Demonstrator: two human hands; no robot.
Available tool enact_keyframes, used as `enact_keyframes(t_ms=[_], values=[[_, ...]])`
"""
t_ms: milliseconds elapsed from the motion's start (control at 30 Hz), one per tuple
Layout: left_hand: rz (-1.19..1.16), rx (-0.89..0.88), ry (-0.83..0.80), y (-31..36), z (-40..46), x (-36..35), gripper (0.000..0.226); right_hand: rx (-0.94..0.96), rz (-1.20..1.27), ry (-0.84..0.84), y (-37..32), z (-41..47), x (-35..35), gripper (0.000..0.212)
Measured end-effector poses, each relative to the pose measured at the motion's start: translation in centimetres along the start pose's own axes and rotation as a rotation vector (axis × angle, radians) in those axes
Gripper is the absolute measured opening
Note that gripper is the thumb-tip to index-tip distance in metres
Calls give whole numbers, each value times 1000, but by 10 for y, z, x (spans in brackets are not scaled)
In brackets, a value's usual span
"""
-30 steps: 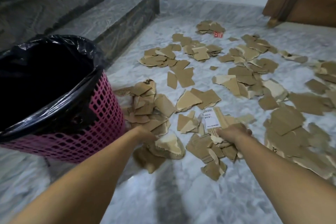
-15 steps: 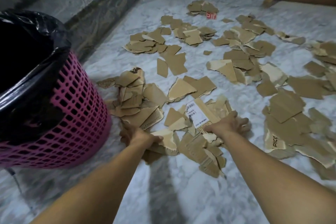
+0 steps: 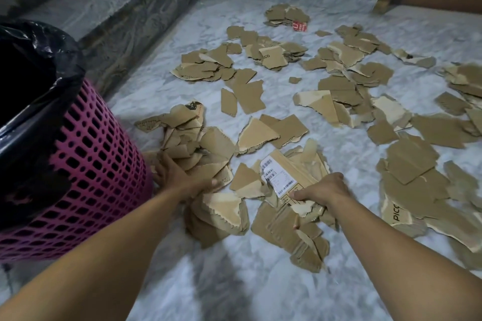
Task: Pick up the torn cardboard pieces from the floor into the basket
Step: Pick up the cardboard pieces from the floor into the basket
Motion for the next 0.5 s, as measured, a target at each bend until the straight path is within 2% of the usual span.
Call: enact_keyframes(t_ms=[100, 200, 300, 367, 433, 500], values=[[-156, 139, -26, -6, 7, -4, 155, 35, 19, 4, -8, -4, -4, 111], [-302, 278, -19, -19, 24, -19, 172, 60, 44, 5, -14, -6, -7, 106], [-370, 295, 10, -39, 55, -51, 173, 81, 108, -29, -19, -10, -15, 99], [-433, 252, -6, -23, 38, -42, 152, 77, 169, -40, -20, -12, -21, 98], [-487, 220, -29, -3, 15, -28, 114, 70, 213, -53, -20, -13, -27, 105], [-519, 217, -71, 6, 5, -26, 78, 75, 244, -68, -21, -16, -32, 101]])
Point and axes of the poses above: each hand's wrist, its own z-axis towards the middle knuckle, its own x-axis out of the back of the hand, y = z × x, the point moved 9 cm from there along z, towards the middle knuckle, and after that the axes turned 11 degrees about y, right-handed, at the moved point
